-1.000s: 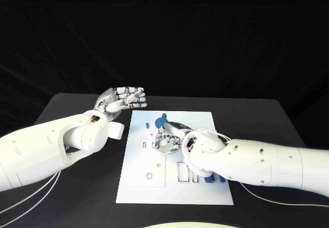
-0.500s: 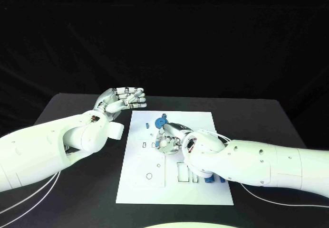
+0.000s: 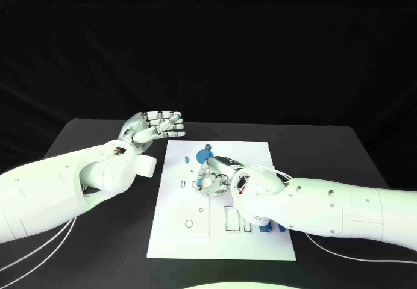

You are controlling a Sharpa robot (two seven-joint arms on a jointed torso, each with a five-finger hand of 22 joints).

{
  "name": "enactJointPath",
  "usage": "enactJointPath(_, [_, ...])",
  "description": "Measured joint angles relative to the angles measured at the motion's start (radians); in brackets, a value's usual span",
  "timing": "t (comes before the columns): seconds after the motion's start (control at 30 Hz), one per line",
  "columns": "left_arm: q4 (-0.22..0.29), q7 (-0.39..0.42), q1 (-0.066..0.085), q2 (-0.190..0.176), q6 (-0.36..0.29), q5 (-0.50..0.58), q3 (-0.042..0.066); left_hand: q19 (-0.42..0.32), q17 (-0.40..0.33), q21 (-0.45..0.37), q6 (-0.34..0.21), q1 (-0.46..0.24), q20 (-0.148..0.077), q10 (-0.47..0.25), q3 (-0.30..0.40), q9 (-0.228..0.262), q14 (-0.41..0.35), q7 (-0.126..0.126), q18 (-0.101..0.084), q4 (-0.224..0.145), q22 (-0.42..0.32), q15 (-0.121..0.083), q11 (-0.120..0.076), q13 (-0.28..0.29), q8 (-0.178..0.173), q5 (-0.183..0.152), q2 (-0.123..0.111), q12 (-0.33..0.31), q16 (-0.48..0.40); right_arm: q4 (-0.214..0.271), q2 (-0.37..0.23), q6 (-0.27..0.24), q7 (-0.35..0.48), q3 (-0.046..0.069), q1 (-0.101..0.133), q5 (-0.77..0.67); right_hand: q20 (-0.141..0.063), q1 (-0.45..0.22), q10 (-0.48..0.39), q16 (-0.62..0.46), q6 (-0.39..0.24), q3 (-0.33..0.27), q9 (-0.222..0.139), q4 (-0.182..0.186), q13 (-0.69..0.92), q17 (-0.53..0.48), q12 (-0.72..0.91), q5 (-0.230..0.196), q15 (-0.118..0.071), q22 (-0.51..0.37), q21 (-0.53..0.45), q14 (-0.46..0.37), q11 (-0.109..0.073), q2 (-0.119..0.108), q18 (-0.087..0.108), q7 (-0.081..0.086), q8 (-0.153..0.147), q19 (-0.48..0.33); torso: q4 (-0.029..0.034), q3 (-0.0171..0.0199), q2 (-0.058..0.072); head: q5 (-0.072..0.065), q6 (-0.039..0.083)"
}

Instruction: Assemble the parts on the task board

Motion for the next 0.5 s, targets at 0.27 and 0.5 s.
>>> enactJointPath(0.27, [-0.005,-0.004,0.0,0.0,-0.001,-0.003,0.0,0.0,0.0,0.0,0.0,0.0,0.0,0.0,0.0,0.0,0.0,0.0,0.0,0.0,-0.001,0.0,0.0,0.0,0.0,0.0,0.0,0.0,0.0,0.017,-0.008,-0.025,0.004,0.0,-0.001,0.001,0.004,0.058,-0.021,0.0,-0.028,-0.223,-0.019,0.091,0.0,0.0,-0.019,0.006,0.004,0.001,-0.019,0.003,0.004,0.023,0.0,0.007,-0.011,-0.004,0.0004,0.0006,0.0,-0.001,0.0])
enactJointPath(0.5, [-0.015,-0.039,0.0,0.0,-0.021,-0.034,-0.001,0.06,0.035,0.029,0.001,-0.027,-0.019,0.049,0.0,0.0,0.064,-0.001,0.0,0.0,0.007,-0.02,-0.007,0.009,0.001,0.0,-0.018,0.022,0.039,0.069,-0.058,-0.064,0.021,0.001,0.006,0.007,0.011,0.105,-0.058,0.0,-0.056,-0.345,-0.034,0.11,-0.026,0.0,-0.05,0.006,0.011,0.001,-0.042,0.004,0.015,0.056,0.0,0.016,-0.023,-0.011,-0.003,0.0036,-0.004,0.005,0.0])
